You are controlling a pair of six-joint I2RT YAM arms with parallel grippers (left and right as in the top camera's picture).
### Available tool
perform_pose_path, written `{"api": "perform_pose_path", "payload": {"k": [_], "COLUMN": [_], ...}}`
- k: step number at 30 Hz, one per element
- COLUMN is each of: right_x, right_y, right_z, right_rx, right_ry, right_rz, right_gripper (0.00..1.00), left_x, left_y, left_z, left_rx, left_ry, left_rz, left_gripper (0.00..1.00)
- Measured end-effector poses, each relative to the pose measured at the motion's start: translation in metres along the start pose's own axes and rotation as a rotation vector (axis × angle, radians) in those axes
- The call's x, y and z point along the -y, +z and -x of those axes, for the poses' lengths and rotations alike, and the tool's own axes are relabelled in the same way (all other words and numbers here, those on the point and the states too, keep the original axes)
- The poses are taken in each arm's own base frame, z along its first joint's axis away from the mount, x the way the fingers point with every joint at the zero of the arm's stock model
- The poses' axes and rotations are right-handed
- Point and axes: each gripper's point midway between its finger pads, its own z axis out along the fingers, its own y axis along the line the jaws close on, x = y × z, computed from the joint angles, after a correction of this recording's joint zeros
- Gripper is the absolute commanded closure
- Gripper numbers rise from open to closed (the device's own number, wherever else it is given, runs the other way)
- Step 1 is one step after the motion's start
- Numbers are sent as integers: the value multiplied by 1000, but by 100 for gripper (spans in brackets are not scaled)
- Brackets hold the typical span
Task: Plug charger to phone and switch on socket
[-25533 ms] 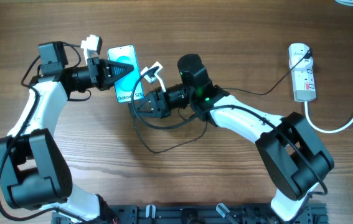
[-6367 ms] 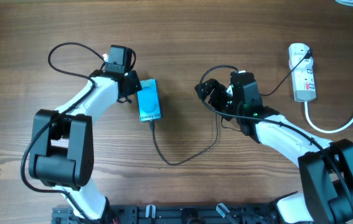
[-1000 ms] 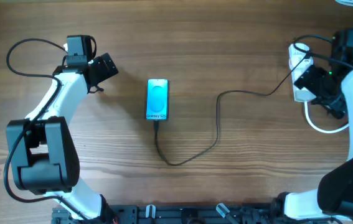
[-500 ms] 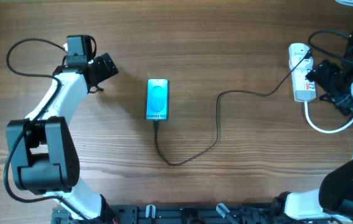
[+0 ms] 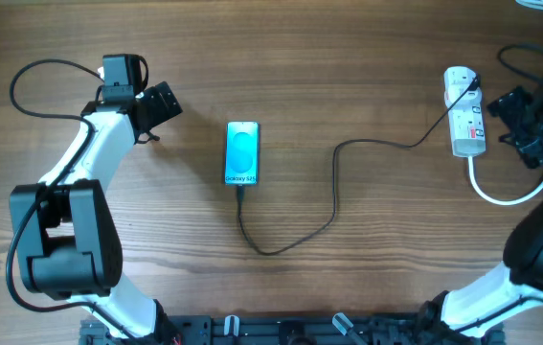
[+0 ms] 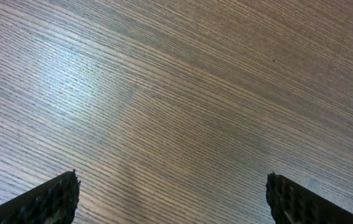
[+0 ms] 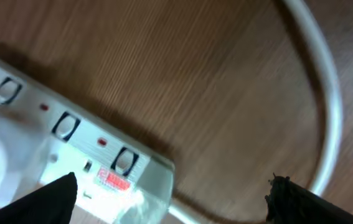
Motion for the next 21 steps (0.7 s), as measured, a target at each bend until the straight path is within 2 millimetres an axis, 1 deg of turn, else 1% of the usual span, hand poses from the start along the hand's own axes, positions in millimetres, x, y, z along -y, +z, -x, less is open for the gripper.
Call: {"api": "perform_pose_path", "payload": {"k": [4, 8, 21], "right_x": [-4, -9, -23], "right_y": [32, 58, 65], "right_z": [-2, -7, 7], "right_rx": [-22, -51, 6], "right_ry": [-14, -22, -23], "right_rz": [-9, 1, 59], "right_gripper": [0, 0, 0], "left_x": [0, 0, 0], "left_y": [0, 0, 0], "left_z": [0, 0, 0], "left_rx": [1, 0, 0], "left_ry": [0, 0, 0], "left_rz": [0, 0, 0], "left_gripper": [0, 0, 0]}}
